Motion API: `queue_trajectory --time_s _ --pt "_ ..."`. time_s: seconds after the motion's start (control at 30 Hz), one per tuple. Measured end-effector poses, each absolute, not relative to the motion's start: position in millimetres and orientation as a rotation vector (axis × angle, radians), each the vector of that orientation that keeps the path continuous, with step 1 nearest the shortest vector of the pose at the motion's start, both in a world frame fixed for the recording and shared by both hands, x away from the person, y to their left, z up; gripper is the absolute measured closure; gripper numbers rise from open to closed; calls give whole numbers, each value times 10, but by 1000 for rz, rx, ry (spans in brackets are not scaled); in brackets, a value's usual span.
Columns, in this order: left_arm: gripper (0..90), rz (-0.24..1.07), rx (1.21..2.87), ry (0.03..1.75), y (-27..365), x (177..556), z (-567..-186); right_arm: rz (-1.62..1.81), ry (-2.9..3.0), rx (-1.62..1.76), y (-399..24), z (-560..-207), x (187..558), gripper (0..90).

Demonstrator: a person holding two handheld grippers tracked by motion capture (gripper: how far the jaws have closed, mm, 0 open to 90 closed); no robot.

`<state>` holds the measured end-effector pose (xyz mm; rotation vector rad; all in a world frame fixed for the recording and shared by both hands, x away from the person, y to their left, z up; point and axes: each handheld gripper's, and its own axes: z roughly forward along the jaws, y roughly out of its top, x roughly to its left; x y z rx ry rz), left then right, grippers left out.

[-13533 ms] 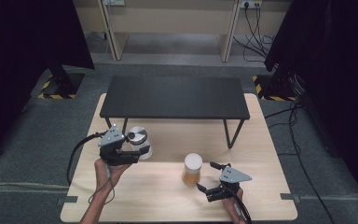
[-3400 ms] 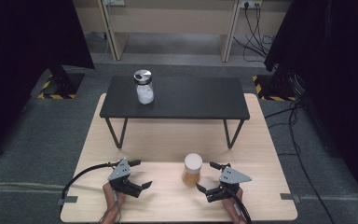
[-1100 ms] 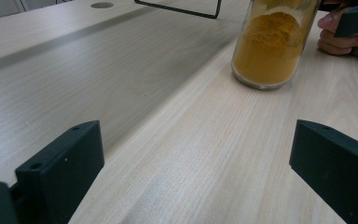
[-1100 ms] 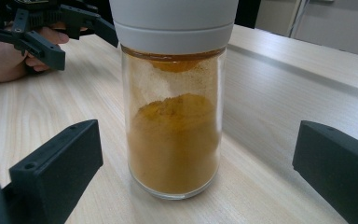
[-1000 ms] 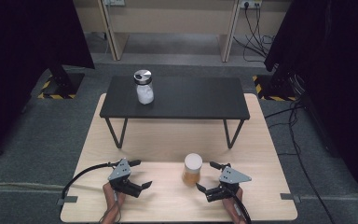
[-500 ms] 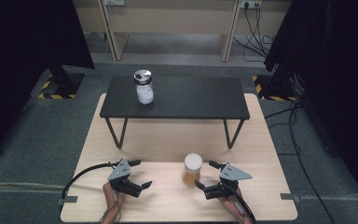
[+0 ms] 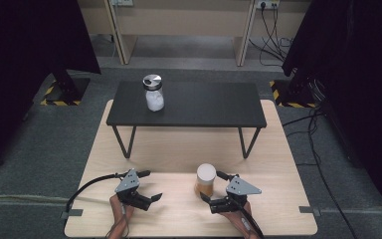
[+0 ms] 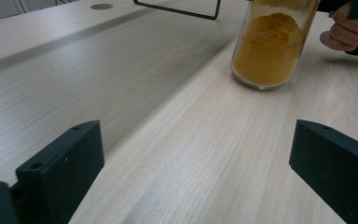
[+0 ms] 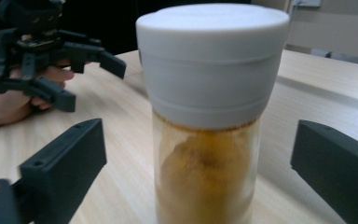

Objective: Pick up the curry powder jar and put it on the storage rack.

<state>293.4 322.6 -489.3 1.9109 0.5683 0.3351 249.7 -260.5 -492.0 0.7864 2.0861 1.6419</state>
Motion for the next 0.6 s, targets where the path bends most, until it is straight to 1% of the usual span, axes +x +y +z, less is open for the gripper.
queue_trajectory --time_s 0.33,0.43,0.6 --pt "25 334 1911 569 3226 2938 -4893 1677 2036 809 -2516 -4966 2565 212" --pt "25 334 1910 569 3226 2938 -4894 1671 2029 800 -2493 -4968 2567 225" --pt "25 334 1910 569 3227 2940 -4894 1677 2013 784 -2432 -4984 2571 298"
